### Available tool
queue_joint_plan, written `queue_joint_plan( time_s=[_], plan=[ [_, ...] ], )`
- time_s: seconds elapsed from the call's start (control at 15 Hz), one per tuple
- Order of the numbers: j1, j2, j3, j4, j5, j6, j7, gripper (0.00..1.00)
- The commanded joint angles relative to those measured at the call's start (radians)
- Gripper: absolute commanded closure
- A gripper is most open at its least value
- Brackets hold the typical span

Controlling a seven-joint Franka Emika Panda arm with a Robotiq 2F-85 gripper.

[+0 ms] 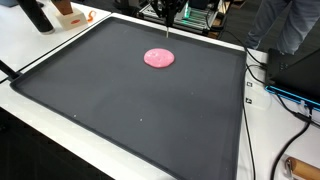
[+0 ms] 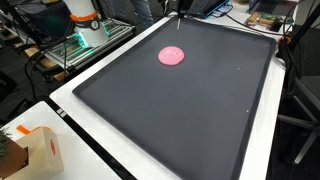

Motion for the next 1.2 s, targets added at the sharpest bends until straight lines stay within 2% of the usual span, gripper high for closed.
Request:
queue_joint_plan(
  time_s=[0.0,0.27,0.47,0.73,1.13],
  plan=[
    [0.058,0.035,0.047,0.04,-0.162,-0.052,0.185,0.97],
    [0.126,0.1,0.095,0.09,-0.363,-0.139,0.43,0.97],
    [0.174,0.161,0.114,0.132,-0.465,-0.21,0.57,0.97],
    [0.244,0.253,0.113,0.186,-0.596,-0.28,0.738,0.97],
    [0.322,0.375,0.103,0.257,-0.722,-0.38,0.931,0.97]
  ],
)
